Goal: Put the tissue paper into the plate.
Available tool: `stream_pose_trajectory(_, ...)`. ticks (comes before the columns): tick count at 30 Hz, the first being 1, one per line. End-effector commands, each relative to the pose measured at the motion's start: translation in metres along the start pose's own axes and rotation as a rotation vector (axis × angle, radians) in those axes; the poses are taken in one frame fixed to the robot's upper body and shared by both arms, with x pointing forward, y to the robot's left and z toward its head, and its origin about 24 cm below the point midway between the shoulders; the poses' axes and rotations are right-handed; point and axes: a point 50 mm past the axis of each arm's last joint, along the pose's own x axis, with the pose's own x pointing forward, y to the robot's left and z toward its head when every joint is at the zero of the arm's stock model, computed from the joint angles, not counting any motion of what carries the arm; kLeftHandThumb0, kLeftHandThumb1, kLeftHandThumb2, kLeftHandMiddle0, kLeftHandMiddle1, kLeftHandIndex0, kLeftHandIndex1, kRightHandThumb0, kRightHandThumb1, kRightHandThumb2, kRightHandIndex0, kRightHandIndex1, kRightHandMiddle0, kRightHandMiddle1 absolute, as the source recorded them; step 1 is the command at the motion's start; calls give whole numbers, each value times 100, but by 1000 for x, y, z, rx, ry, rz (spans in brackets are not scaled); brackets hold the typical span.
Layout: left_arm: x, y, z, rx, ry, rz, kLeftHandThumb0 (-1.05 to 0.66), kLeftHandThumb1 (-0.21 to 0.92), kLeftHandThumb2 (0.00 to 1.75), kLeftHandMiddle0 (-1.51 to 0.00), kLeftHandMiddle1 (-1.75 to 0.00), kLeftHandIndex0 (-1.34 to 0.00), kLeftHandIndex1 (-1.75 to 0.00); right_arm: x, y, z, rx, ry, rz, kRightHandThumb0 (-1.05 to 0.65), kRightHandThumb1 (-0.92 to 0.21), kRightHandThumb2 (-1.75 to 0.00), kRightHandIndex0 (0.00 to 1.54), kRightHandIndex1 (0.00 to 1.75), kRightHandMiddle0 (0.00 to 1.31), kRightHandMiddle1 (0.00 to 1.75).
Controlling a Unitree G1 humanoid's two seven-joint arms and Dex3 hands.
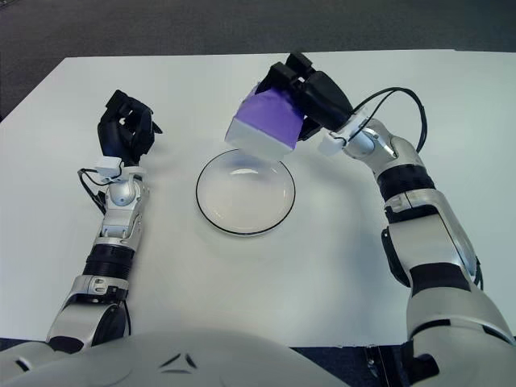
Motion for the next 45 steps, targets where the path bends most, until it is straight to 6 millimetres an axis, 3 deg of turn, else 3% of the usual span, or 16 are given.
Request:
stream_pose_trajectory(1, -83, 30, -64, 115, 369, 67, -23, 92, 32, -90, -175, -72, -175, -1, -3, 15, -33, -83, 46, 40, -55, -100, 43, 175, 57, 175)
stream_pose_trajectory(11, -83, 30, -64, 116, 366, 65, -23, 92, 33, -90, -175, -72, -175, -3, 3, 22, 25, -118, 196, 40, -56, -100, 42, 175, 53, 175)
stream_pose_trajectory(24, -83, 29, -64, 114, 365, 65, -23, 92, 33, -91, -175, -73, -175, -10, 13, 29, 128, -133, 330, 37, -66, -86, 35, 175, 38, 175)
stream_pose_trajectory(30, -84, 29, -63, 114, 364, 66, -23, 92, 33, -91, -175, -73, -175, -12, 13, 34, 37, -196, 370, 36, -72, -77, 33, 173, 34, 175)
stream_pose_trajectory(32, -84, 29, -63, 114, 364, 66, -23, 92, 33, -91, -175, -73, -175, -12, 13, 36, 14, -217, 377, 15, -73, -73, 40, 157, 27, 175)
stream_pose_trajectory(34, -84, 29, -63, 114, 364, 66, -23, 92, 33, -91, -175, -73, -175, -12, 13, 38, 2, -232, 378, 7, -78, -63, 42, 147, 24, 174)
stream_pose_trajectory(37, -84, 29, -63, 115, 364, 65, -23, 92, 33, -91, -175, -73, -175, -13, 13, 40, -9, -248, 371, 2, -88, -45, 43, 138, 22, 170)
stream_pose_trajectory(40, -83, 29, -63, 116, 363, 64, -23, 92, 33, -91, -175, -73, -175, -13, 12, 41, -26, -260, 364, 0, -91, -43, 39, 140, 17, 172)
stream_pose_trajectory(41, -83, 29, -63, 116, 363, 63, -23, 92, 33, -91, -175, -73, -175, -13, 12, 41, -30, -262, 363, -7, -91, -39, 36, 124, 14, 154)
stream_pose_trajectory(43, -83, 29, -63, 116, 363, 63, -23, 92, 33, -91, -175, -73, -175, -13, 12, 42, -37, -266, 357, -26, -92, -27, 36, 60, 15, 89)
stream_pose_trajectory(45, -83, 29, -63, 116, 363, 63, -23, 92, 33, -91, -175, -73, -175, -13, 12, 42, -41, -268, 351, -34, -92, -22, 33, 31, 16, 54)
